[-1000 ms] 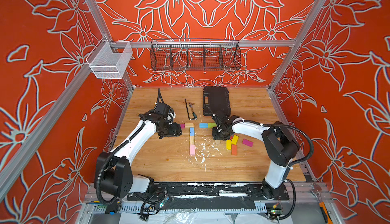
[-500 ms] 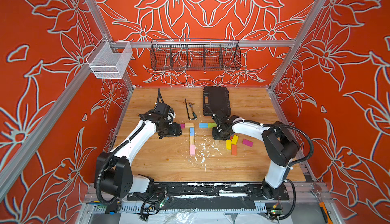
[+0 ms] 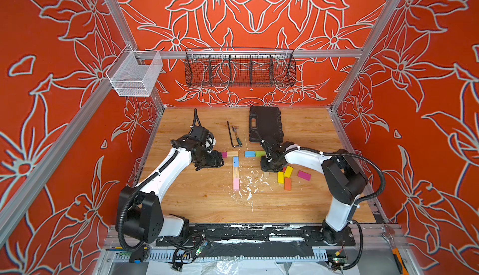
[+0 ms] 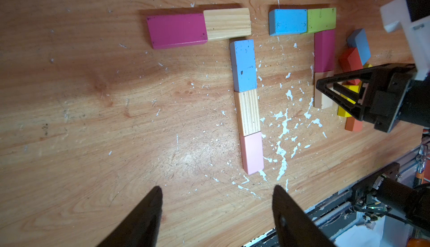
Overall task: Assemble the number 7 with building blocks
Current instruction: Assemble the building block at the center of the board, then pick up the building block from the center of the board.
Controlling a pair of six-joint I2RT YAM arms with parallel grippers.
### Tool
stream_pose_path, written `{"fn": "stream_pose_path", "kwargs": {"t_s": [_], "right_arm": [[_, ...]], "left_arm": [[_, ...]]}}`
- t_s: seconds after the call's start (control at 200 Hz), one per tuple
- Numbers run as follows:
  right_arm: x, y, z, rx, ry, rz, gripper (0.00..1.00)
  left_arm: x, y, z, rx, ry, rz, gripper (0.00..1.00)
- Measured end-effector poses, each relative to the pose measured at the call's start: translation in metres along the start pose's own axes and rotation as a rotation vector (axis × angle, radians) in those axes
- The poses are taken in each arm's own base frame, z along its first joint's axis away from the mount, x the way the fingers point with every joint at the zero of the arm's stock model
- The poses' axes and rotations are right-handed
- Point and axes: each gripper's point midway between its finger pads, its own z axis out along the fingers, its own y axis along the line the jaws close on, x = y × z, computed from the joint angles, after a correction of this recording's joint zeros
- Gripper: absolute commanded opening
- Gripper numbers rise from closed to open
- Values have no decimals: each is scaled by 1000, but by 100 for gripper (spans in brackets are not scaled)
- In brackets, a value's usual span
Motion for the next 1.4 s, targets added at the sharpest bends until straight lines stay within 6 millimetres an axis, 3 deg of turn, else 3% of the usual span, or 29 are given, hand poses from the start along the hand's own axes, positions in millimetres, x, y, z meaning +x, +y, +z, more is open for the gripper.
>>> {"fn": "stream_pose_path", "kwargs": {"t_s": [0.32,0.716,0.916,1.091,1.216,1.401], "right_arm": [[1,-1,-12,-13,-21,-15,52],[-15,-1,-86,-59,-193,-45,62],[-13,-25,-111,-32,-243,-28,65],[-6,-57,-119,8,-242,19,69],[5,-81,-114,46,-205,64,69],[37,-108,-90,94,-91,108,69]], "left_arm": [[0,0,0,1,1,0,72],[1,-2,0,14,4,0,72],[1,-3,0,18,5,0,73],[1,-4,1,22,8,-1,73],[1,-4,1,23,9,-1,73],[1,-5,1,29,11,0,73]]}}
